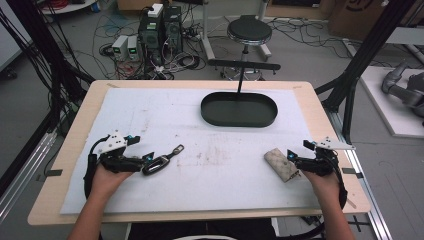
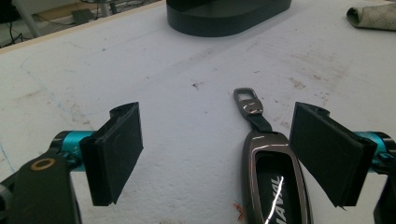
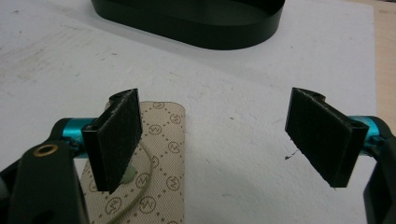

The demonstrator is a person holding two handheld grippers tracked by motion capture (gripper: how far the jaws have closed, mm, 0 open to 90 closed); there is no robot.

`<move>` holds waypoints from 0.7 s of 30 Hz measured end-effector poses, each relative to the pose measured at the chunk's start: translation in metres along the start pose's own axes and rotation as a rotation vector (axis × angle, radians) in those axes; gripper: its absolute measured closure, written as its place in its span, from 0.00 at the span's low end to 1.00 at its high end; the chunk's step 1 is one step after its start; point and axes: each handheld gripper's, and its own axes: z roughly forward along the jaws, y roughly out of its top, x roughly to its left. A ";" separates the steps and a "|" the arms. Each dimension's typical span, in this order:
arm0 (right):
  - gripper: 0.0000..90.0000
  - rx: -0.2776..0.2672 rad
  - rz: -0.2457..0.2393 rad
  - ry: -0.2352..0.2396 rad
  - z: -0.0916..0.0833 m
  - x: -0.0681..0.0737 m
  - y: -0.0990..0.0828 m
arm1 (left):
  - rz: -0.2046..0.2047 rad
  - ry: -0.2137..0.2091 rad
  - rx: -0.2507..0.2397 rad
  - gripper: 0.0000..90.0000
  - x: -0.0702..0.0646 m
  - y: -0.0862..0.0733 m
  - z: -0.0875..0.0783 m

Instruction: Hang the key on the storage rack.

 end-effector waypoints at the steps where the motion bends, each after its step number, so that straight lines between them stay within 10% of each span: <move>1: 0.21 0.001 0.005 0.001 0.001 0.000 0.000 | -0.003 0.002 -0.003 0.19 0.000 0.000 -0.001; 21: 0.21 0.001 -0.012 0.000 -0.004 0.007 0.001 | 0.008 0.016 0.012 0.20 -0.002 -0.001 0.003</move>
